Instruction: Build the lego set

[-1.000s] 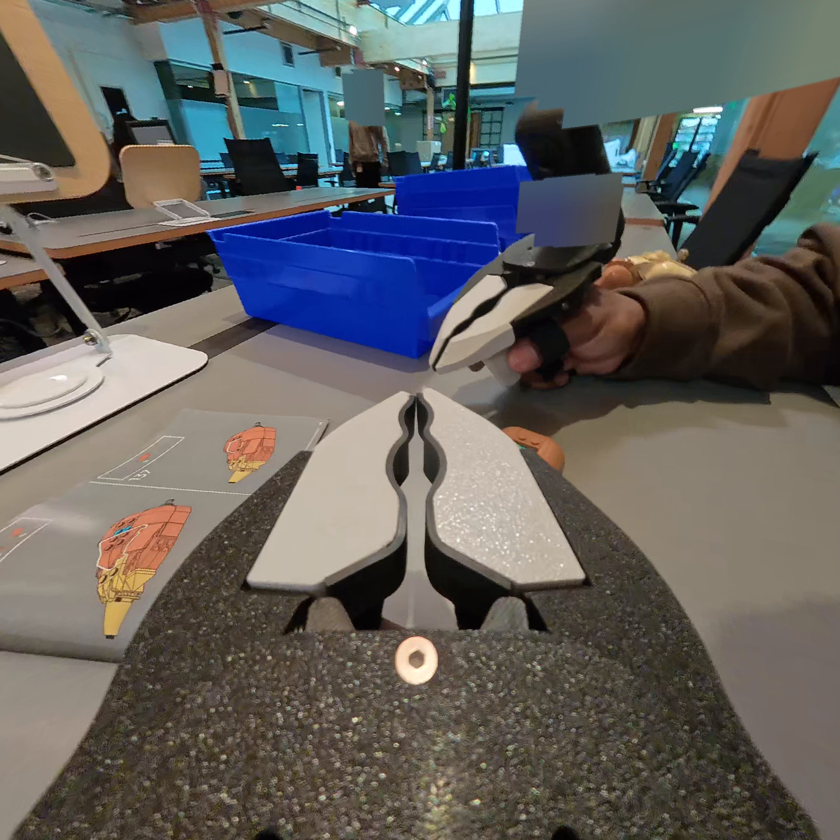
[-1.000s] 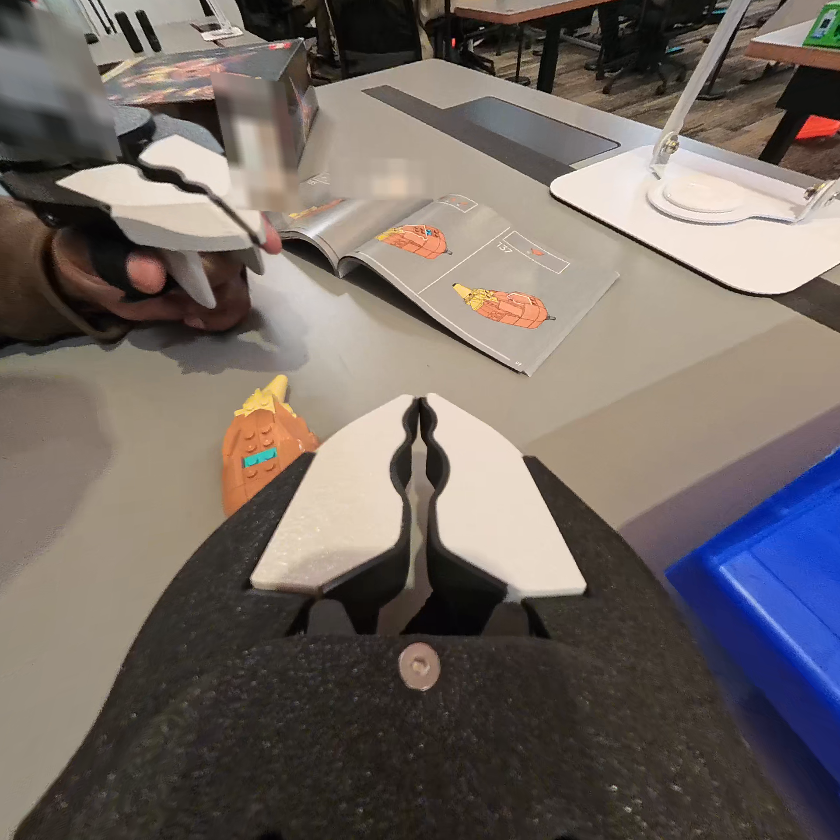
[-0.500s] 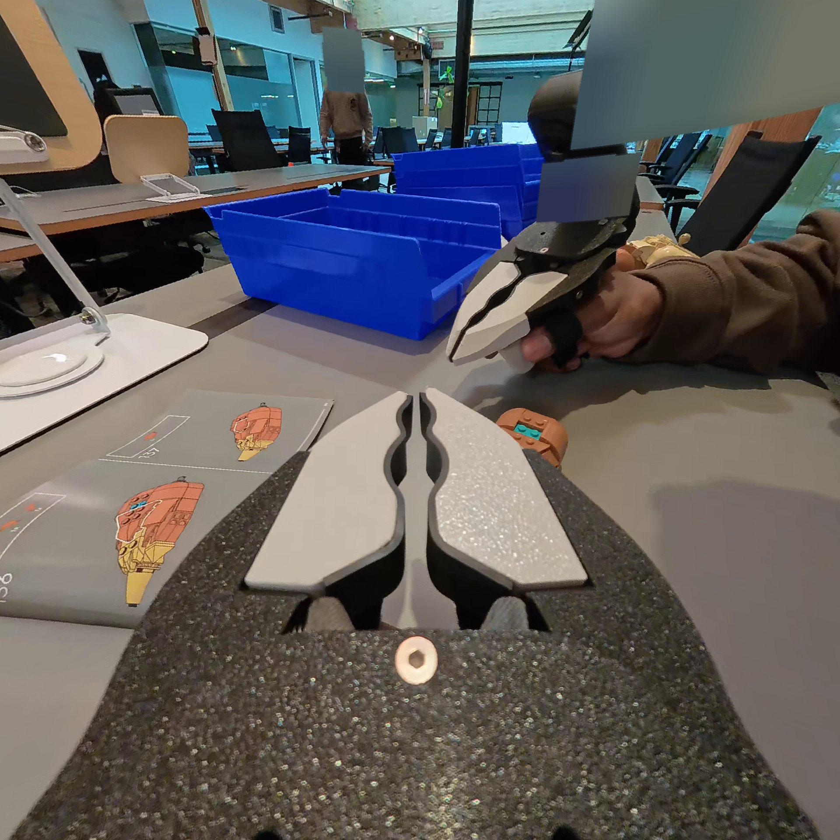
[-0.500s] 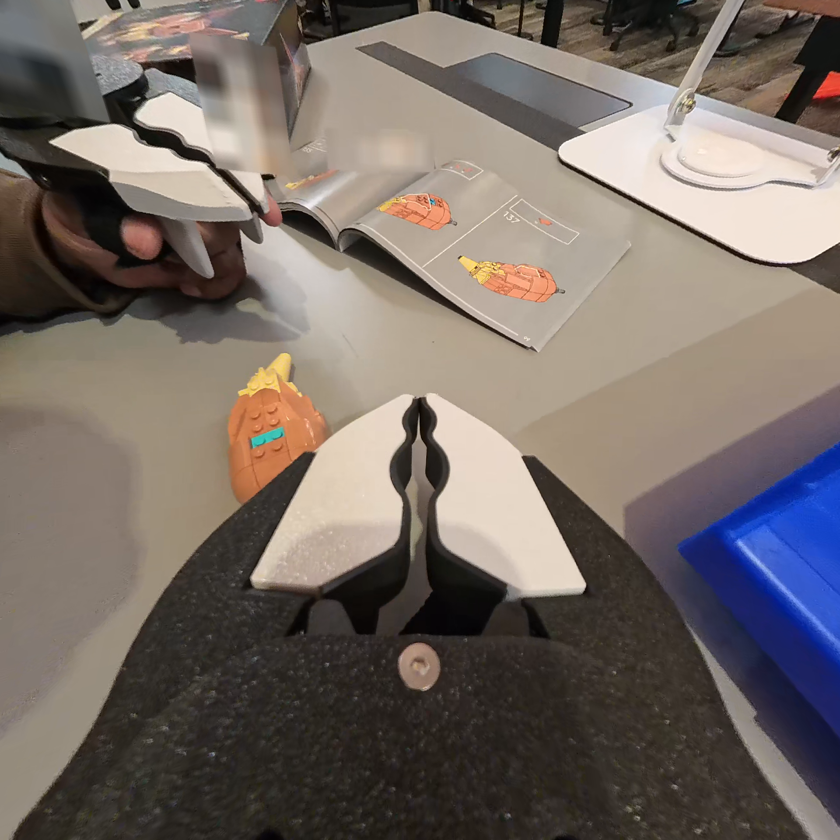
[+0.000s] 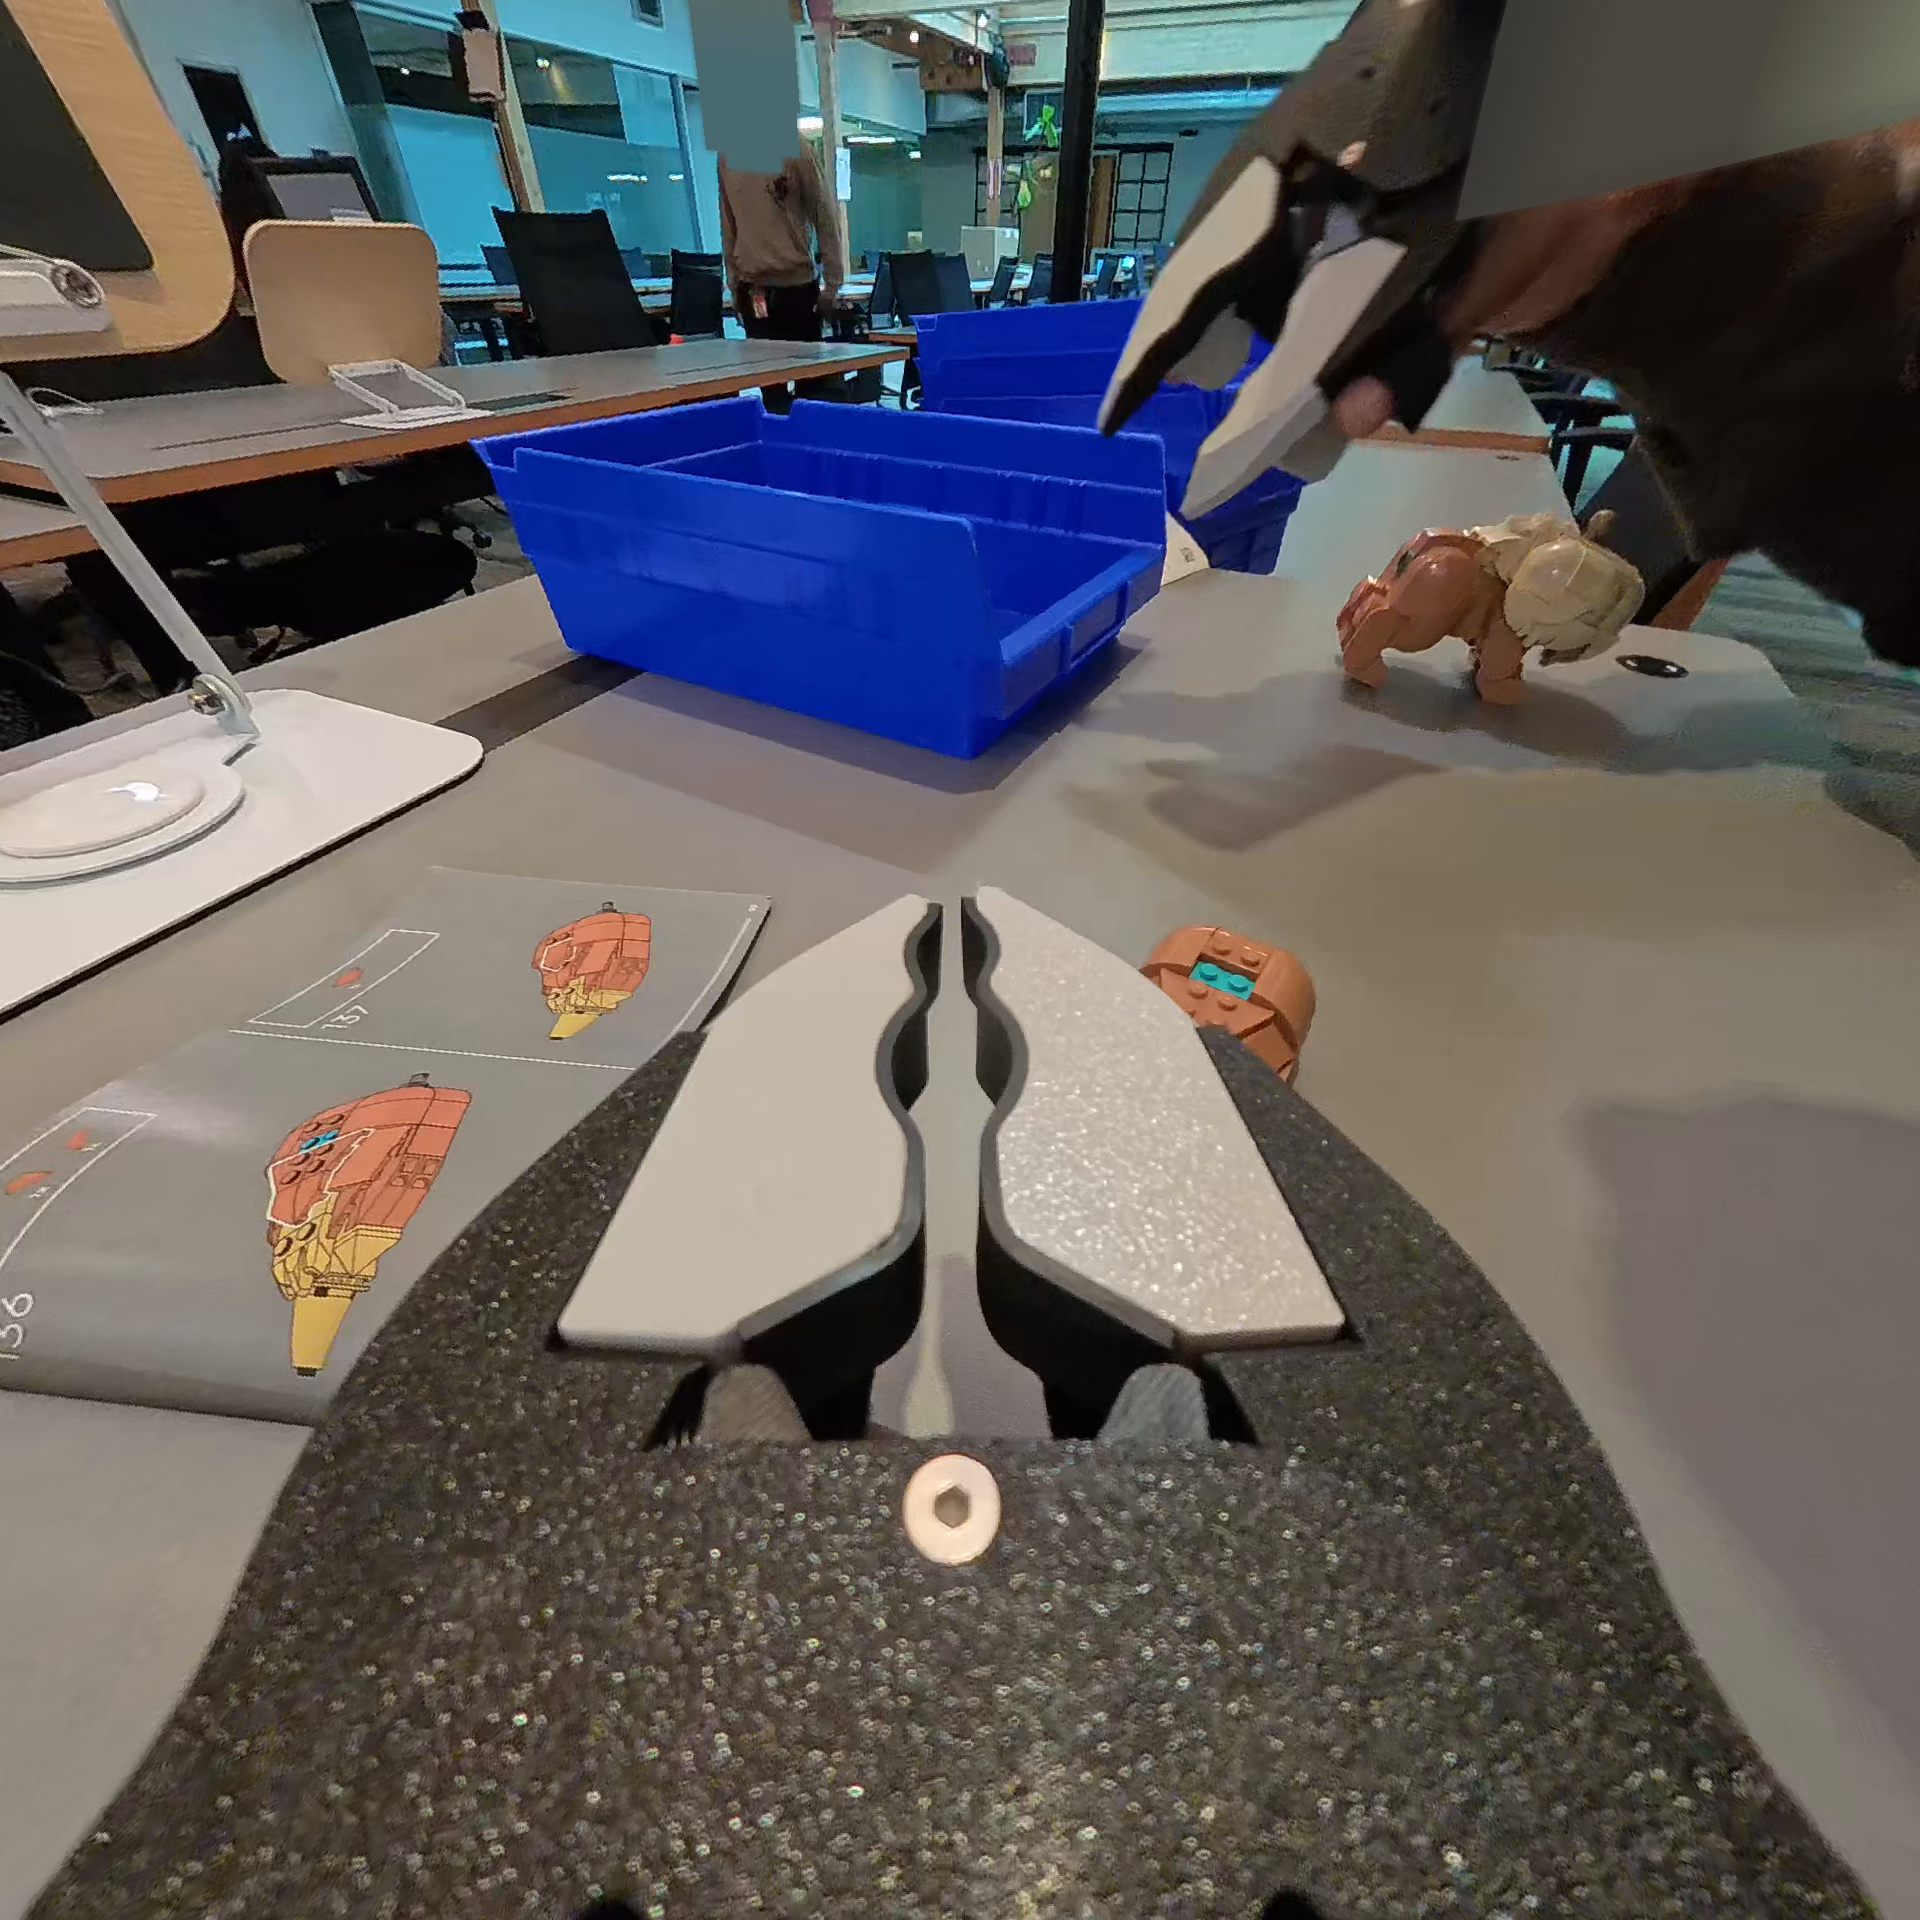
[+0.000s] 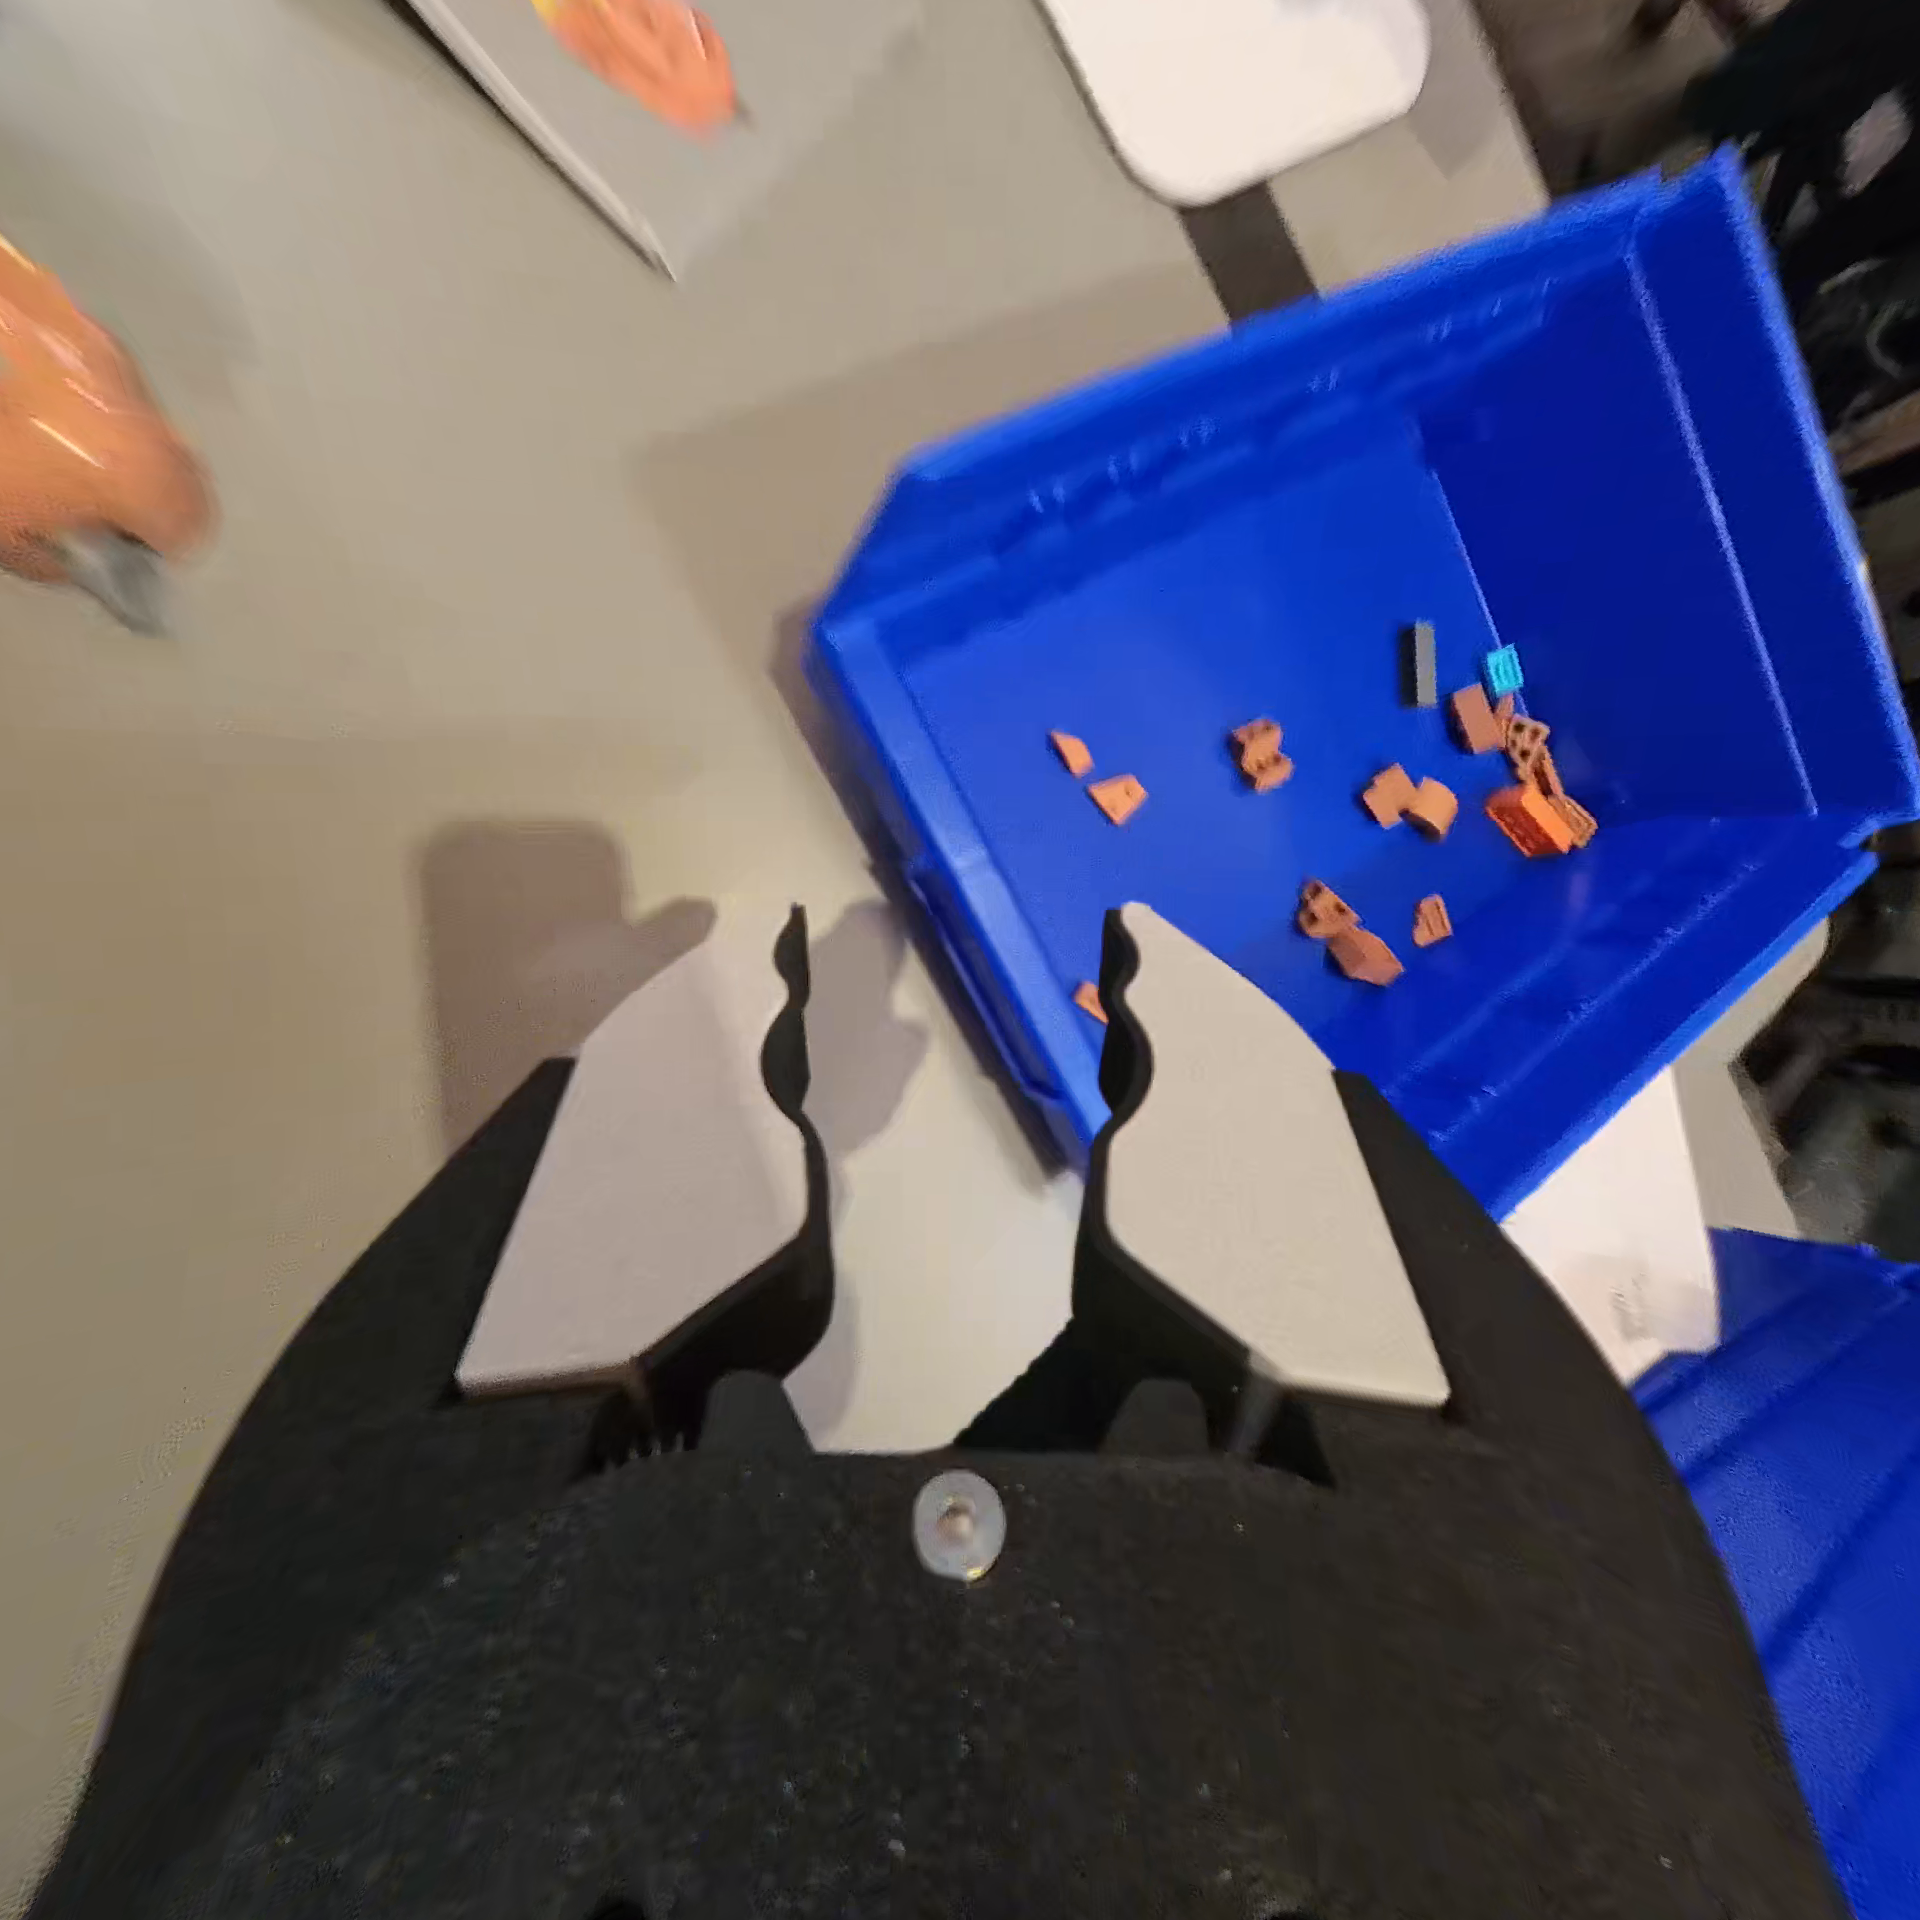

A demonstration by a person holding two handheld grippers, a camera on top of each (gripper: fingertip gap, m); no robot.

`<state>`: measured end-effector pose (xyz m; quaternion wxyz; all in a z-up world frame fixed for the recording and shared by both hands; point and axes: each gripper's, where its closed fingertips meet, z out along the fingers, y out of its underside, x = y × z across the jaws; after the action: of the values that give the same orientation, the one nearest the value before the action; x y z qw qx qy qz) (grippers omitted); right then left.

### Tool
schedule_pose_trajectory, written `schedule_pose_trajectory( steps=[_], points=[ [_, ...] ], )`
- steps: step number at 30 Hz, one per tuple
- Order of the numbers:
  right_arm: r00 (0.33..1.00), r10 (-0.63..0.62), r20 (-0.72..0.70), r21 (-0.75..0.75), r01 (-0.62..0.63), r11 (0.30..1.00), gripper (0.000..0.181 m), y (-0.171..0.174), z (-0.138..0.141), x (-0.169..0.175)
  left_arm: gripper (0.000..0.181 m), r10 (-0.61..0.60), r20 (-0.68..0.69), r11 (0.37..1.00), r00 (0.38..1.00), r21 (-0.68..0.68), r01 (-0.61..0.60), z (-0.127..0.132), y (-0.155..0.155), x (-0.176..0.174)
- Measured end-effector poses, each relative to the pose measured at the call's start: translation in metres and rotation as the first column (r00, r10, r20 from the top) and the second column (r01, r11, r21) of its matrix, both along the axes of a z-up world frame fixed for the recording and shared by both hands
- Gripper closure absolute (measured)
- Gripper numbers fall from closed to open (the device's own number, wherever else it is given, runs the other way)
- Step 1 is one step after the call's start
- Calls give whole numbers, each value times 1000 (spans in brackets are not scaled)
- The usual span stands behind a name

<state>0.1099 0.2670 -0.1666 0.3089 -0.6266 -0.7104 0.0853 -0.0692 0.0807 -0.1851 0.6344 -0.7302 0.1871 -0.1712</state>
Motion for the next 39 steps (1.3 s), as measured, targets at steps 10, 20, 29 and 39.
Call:
schedule_pose_trajectory(
  steps=[10, 20, 29, 39],
  points=[
    [922, 130, 364, -70, -112, 991, 137, 23, -92, 3, 177, 35, -44, 999, 998, 19, -34, -1, 2, -1],
    [949, 280, 144, -265, -235, 935, 132, -58, -46, 22, 177, 71, -46, 997, 996, 6, -71, -3, 10, -9],
    [989, 95, 116, -139, -79, 987, 134, 12, -2, 52, 177, 63, -60, 998, 996, 0, -63, -4, 10, -7],
    [982, 70, 173, -144, -45, 989, 133, 34, -15, 50, 177, 51, -55, 999, 997, -5, -51, -4, 10, -6]
  ],
)
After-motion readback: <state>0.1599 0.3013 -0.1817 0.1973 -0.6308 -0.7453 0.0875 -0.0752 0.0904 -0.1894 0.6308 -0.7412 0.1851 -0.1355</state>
